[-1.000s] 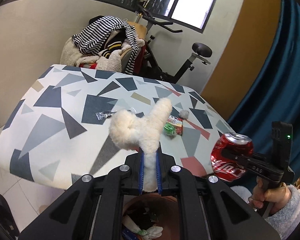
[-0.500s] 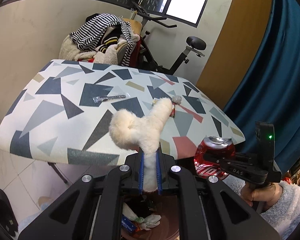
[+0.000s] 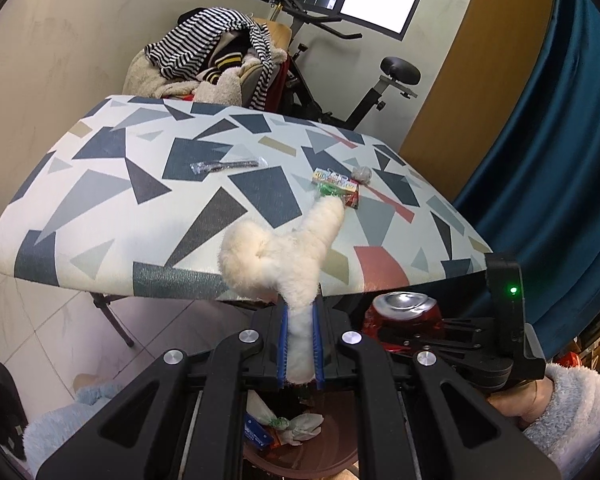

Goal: Collect trash
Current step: 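Lower the can into the brown bin and open the right tool while the left holds the cotton, then lower the white cotton piece into the brown bin and open the left tool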

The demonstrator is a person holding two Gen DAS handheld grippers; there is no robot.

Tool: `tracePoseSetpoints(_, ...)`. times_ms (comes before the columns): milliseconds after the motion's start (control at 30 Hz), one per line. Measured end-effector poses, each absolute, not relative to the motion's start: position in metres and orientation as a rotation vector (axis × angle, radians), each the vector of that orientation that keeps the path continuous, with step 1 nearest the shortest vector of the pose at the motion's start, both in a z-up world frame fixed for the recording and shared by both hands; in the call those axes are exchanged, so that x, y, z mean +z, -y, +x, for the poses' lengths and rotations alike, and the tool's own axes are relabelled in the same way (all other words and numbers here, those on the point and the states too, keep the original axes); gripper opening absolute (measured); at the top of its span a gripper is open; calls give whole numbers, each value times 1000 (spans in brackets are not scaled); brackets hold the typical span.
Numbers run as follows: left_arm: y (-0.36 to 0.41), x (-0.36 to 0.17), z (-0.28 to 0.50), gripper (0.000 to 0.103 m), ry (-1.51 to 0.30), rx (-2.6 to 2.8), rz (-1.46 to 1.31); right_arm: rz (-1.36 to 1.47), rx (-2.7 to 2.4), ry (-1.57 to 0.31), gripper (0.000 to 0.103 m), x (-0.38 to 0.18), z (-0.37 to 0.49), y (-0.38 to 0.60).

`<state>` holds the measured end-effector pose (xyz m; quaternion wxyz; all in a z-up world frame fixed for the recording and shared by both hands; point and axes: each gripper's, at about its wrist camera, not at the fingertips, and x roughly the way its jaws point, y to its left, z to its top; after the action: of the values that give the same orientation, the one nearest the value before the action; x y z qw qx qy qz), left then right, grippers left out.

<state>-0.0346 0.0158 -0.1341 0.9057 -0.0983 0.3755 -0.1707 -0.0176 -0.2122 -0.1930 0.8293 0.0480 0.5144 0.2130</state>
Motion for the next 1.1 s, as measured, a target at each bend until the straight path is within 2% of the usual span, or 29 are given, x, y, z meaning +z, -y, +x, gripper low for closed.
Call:
tracePoseSetpoints(200,-18,-138,-33,10,-782,-351,-212,68,473,-1136,9,-207,-16,196)
tracePoseSetpoints(300,-20,-140,-32,10,-783,-350,-219,61,485,-1151,16,-212,-16,191)
tracePoseSetpoints(400,-20,-140,-32,10,-785,-352,-221,56,481,-1162,17,-216,-14,188)
tracePoseSetpoints(533,-21,-142,-32,10,-784,-354,-224,62,478,-1161,30,-218,-15,187)
tracePoseSetpoints(600,-21,-141,-32,10,-785,-354,-225,65,480,-1162,43,-218,-14,187)
tracePoseSetpoints(633,-20,-142,-32,10,-785,-355,-225,68,485,-1158,52,-218,-14,188)
tracePoseSetpoints(900,-15,-144,-32,10,-785,-362,-208,30,474,-1120,70,-209,-13,191)
tracePoseSetpoints(1033,-11,-147,-34,10,-781,-372,-179,4,477,-1055,91,-199,-15,199)
tracePoseSetpoints(1100,-11,-148,-36,10,-777,-383,-173,-6,487,-1012,96,-191,-15,207)
